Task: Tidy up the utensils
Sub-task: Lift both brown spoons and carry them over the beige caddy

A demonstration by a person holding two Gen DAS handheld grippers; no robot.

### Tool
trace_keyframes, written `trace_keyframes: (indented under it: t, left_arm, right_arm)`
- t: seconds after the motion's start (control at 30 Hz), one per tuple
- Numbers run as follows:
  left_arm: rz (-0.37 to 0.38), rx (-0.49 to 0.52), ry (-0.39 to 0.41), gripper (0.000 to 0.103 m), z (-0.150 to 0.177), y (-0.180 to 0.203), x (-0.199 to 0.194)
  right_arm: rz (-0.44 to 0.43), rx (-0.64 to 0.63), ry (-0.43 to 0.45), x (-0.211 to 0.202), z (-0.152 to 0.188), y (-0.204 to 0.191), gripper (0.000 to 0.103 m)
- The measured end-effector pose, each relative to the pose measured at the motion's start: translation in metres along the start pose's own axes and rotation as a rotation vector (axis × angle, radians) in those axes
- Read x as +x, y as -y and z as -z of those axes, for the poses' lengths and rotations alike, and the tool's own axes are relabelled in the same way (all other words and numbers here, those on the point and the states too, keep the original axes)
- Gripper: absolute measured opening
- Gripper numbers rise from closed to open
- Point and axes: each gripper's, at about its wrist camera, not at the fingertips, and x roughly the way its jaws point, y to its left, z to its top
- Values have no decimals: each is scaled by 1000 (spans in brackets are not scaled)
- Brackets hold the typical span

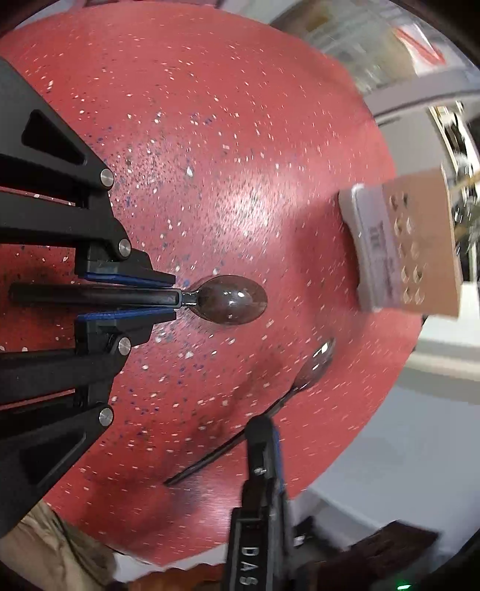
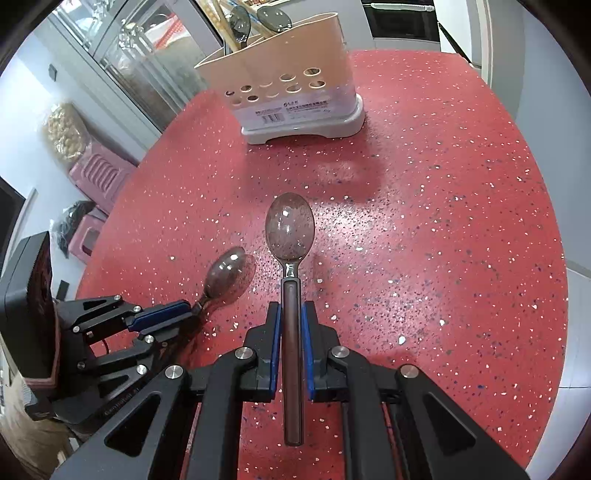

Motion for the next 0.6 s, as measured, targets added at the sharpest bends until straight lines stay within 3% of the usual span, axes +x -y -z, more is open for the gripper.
trace_keyframes:
  t: [0.27,0.6]
  left_arm:
    - [9,-125,136,37,-7,-13,-25]
    - [14,-193,277,37,-33,-25,-60]
  right_arm:
    - [-37,-6,42,-13,-7,0,12]
    - [-79,-50,150,-53,-32,-11,12]
